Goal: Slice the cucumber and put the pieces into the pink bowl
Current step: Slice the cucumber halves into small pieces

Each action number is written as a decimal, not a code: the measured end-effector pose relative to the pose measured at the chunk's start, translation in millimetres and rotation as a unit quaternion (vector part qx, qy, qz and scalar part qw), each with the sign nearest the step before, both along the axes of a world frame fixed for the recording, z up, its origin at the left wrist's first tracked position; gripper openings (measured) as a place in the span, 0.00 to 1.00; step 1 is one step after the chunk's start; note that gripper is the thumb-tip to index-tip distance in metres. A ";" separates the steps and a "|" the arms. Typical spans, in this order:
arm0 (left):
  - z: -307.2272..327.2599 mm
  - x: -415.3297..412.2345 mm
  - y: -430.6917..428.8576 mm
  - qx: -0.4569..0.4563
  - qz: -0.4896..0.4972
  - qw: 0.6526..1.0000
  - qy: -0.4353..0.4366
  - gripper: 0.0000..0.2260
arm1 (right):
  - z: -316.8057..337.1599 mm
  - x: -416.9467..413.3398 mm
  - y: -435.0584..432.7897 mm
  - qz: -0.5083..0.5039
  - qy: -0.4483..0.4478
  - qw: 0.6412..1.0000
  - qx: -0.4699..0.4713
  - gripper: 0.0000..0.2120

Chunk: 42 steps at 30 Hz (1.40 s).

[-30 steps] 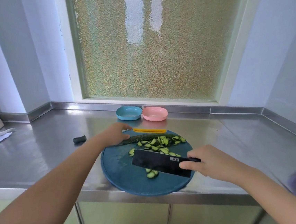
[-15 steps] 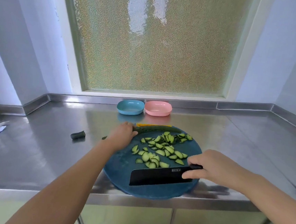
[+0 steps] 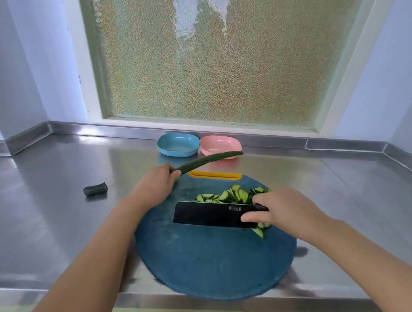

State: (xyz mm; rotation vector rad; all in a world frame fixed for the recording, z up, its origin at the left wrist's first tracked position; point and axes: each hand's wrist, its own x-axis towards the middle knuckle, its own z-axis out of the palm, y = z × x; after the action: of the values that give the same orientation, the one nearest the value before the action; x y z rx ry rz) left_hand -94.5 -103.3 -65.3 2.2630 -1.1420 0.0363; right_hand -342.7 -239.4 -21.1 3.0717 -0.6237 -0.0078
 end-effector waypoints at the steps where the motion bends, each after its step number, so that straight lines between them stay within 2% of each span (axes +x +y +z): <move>1: 0.1 0.7 0.3 -0.002 -0.002 1.000 0.001 0.14 | 0.0 5.3 -0.6 -0.001 -0.005 1.000 -0.005 0.24; 6: 0.6 -1.6 -0.7 0.011 -0.009 1.000 -0.021 0.13 | 2.1 26.1 -2.1 -0.003 -0.012 1.000 -0.020 0.25; 12: -1.6 3.4 1.6 -0.007 -0.004 1.000 0.002 0.13 | 11.4 33.6 -9.4 0.037 -0.037 0.999 -0.007 0.26; 16: -0.5 2.6 4.3 -0.018 0.000 1.000 0.007 0.12 | 29.7 11.7 -27.2 0.046 -0.086 0.985 0.139 0.26; 18: 0.7 0.9 5.1 -0.019 0.000 1.000 0.005 0.12 | 33.6 -5.7 -34.6 0.031 -0.073 0.977 0.197 0.24; 22: 4.3 -5.9 6.2 -0.006 -0.002 1.000 -0.017 0.12 | 22.9 -34.8 -47.1 0.003 -0.014 0.966 0.258 0.23; 25: 4.1 -10.1 6.8 0.020 -0.009 0.998 -0.058 0.13 | 15.8 -43.6 -56.6 -0.004 0.005 0.963 0.270 0.19; 32: -0.2 -11.5 5.8 0.010 -0.003 0.998 -0.065 0.13 | 9.5 -36.6 -71.7 0.010 0.006 0.978 0.208 0.22; 34: -0.6 -11.7 5.4 0.004 0.001 0.998 -0.060 0.13 | 10.3 -31.1 -71.6 0.027 0.011 0.987 0.157 0.22; 38: 0.2 -11.9 4.3 -0.019 0.004 0.998 -0.054 0.11 | 10.3 -22.5 -68.3 0.074 0.091 0.993 -0.011 0.21; 42: 1.2 -12.2 4.3 -0.019 0.007 0.998 -0.053 0.12 | 11.5 -12.8 -69.9 0.088 0.098 0.990 -0.043 0.21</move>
State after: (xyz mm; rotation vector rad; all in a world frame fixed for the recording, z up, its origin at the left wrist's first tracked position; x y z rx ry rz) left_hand -106.7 -99.0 -64.1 2.2585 -1.1695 0.1856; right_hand -355.5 -309.3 -9.6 2.9802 -0.3331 -0.2714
